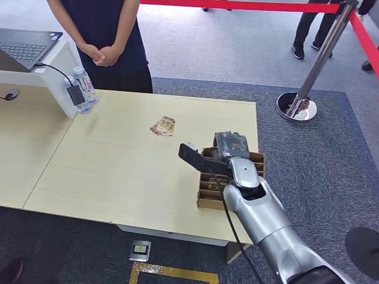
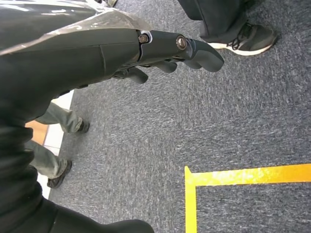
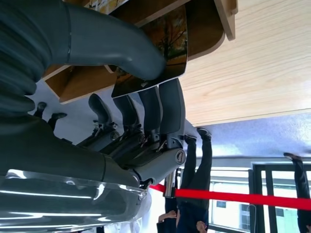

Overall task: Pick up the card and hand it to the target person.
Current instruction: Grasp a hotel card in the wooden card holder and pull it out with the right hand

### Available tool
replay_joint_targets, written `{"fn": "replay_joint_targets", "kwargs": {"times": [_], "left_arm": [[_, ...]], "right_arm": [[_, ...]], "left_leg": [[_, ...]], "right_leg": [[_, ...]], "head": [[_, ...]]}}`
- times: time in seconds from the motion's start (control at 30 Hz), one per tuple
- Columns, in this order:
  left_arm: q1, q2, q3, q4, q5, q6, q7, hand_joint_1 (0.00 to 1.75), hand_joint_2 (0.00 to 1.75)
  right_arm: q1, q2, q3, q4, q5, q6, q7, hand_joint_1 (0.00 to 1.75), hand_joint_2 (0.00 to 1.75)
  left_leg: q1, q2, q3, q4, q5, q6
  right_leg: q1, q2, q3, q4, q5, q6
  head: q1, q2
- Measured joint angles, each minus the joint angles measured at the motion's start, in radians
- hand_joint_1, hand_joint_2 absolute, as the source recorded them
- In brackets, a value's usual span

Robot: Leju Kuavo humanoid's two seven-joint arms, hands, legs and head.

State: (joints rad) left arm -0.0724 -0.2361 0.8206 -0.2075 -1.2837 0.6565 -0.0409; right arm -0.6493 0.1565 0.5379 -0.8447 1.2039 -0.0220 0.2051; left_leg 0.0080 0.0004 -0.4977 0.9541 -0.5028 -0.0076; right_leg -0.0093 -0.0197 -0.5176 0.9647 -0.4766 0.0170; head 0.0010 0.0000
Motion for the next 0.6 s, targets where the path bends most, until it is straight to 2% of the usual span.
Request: {"fn": "replay_joint_targets", "kwargs": {"times": [0.6], "left_arm": [[0.001,0.0,0.006,0.0,0.003,0.005,-0.002,0.0,1.75]], "right_arm": [[-0.017,-0.039,0.023,-0.154,-0.082,0.077,-0.087,1.47,1.75]], "left_leg": [[0.0,0.0,0.0,0.0,0.0,0.0]], "right_leg": [[0.0,0.0,0.0,0.0,0.0,0.0]], "head": [[0.0,0.0]]}}
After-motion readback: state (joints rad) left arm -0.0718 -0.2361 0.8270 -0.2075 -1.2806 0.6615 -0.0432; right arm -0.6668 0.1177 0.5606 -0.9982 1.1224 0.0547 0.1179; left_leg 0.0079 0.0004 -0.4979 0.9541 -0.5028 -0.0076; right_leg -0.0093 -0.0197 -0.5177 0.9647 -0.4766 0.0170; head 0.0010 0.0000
